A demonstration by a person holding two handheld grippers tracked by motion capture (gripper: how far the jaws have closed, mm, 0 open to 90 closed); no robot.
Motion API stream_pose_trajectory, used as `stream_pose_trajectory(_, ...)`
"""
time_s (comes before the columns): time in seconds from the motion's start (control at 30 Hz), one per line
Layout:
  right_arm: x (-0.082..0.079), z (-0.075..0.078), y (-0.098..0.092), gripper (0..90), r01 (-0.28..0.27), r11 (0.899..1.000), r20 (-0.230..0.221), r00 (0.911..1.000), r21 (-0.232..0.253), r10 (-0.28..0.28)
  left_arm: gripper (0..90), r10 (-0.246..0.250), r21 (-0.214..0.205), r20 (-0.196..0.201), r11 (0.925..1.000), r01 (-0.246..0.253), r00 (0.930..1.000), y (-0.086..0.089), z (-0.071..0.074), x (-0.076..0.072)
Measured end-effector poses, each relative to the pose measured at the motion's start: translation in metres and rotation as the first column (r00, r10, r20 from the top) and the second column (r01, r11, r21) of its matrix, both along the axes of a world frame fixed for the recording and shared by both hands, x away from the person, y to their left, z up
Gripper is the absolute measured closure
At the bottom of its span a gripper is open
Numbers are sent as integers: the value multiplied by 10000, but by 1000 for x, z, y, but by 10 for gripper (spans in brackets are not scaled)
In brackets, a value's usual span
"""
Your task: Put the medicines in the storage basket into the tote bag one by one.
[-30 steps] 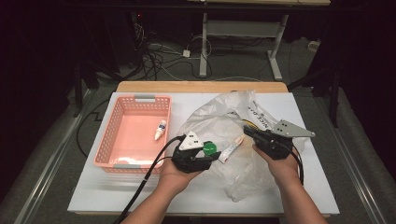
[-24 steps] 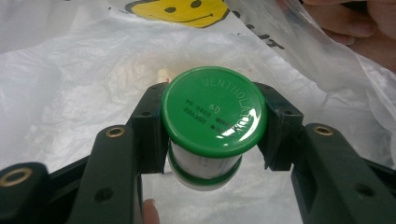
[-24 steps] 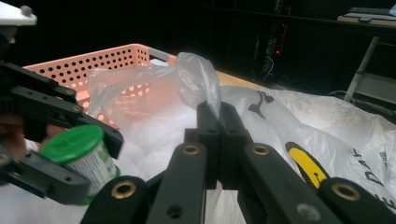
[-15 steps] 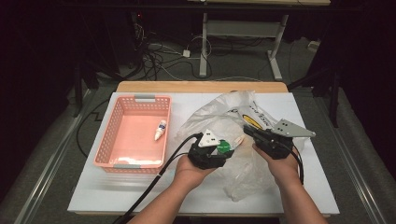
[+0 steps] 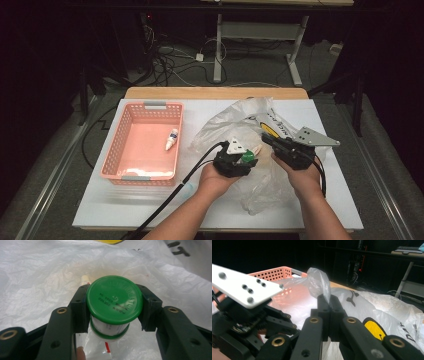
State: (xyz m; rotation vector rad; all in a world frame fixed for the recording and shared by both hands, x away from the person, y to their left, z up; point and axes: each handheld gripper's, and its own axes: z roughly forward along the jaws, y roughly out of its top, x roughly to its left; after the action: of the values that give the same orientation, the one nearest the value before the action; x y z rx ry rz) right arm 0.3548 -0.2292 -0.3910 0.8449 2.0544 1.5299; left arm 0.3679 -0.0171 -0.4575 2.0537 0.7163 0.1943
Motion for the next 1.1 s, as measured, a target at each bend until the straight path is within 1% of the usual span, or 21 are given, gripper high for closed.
stream_pose_trajectory(0.2, 0, 1, -1, 900, -9, 10000, 41, 10000, 66, 9, 496, -33, 61, -47, 10000, 33, 10000, -14, -8, 7)
stream_pose_trajectory(0.33, 0, 2, -2, 900, -26, 10000, 19, 10000, 84, 26, 496, 62, 37, -182, 10000, -61, 9998, -22, -11, 16)
stream_pose_trajectory(0.37, 0, 2, -2, 900, -51, 9999, 9, 10000, 104, 51, 496, -21, 17, -173, 10000, 21, 9998, -24, -12, 18)
stream_pose_trajectory(0.43, 0, 2, -3, 900, -9, 9999, 32, 10000, 127, 9, 496, 10, -127, -67, 9999, -11, 10000, -29, -14, 20)
stream_pose_trajectory(0.53, 0, 2, -4, 900, -27, 9999, 21, 10000, 146, 26, 495, -29, -165, 116, 9999, 31, 9999, -34, -15, 21)
stream_pose_trajectory(0.6, 1, 1, -4, 900, -24, 9999, -9, 10000, 149, 24, 496, -12, 11, 48, 10000, 12, 10000, -38, -18, 22)
stream_pose_trajectory(0.67, 0, 1, -4, 900, 15, 9999, -34, 10000, 156, -14, 495, -79, 207, -99, 9998, 81, 9999, -39, -23, 23)
stream_pose_trajectory(0.7, 0, 1, -4, 900, 14, 9999, -31, 10000, 151, -13, 495, -95, 214, -223, 9997, 100, 9997, -40, -25, 23)
stream_pose_trajectory(0.73, 0, 1, -4, 900, 14, 9999, -31, 10000, 154, -14, 495, -185, 316, -196, 9993, 191, 9996, -40, -27, 23)
stream_pose_trajectory(0.77, 0, 1, -5, 900, 6, 9999, -28, 10000, 147, -5, 494, -165, 300, -180, 9994, 171, 9997, -40, -27, 24)
stream_pose_trajectory(0.83, 0, 1, -5, 900, 14, 9999, -35, 10000, 148, -14, 494, -109, 208, -270, 9997, 114, 9996, -40, -27, 24)
stream_pose_trajectory(0.87, 1, 1, -5, 900, 26, 9999, -36, 10000, 156, -25, 492, -142, 136, -388, 9998, 148, 9991, -40, -27, 25)
stream_pose_trajectory(0.9, 1, 0, -5, 900, 31, 9999, -47, 10000, 158, -30, 490, -145, 207, -335, 9997, 152, 9993, -39, -26, 25)
stream_pose_trajectory(0.93, 1, 0, -5, 900, 37, 9999, -56, 10000, 156, -36, 486, -182, 156, -431, 9997, 189, 9989, -38, -26, 25)
stream_pose_trajectory(0.97, 1, 0, -5, 900, 28, 9999, -47, 10000, 146, -28, 456, -179, 230, -376, 9996, 188, 9991, -37, -24, 24)
stream_pose_trajectory(1.0, 1, 0, -5, 900, 24, 9999, -34, 10000, 138, -23, 431, -193, 165, -523, 9997, 202, 9984, -37, -23, 23)
stream_pose_trajectory(1.03, 1, 0, -5, 900, 35, 9999, -53, 10000, 150, -34, 405, -256, 124, -537, 9996, 263, 9982, -36, -20, 22)
stream_pose_trajectory(1.07, 1, 0, -5, 900, 25, 9999, -47, 10000, 139, -24, 383, -251, 36, -446, 9997, 253, 9987, -34, -18, 20)
stream_pose_trajectory(1.1, 1, 0, -5, 900, 28, 9999, -60, 10000, 154, -27, 380, -258, -97, -439, 9996, 254, 9987, -32, -16, 18)
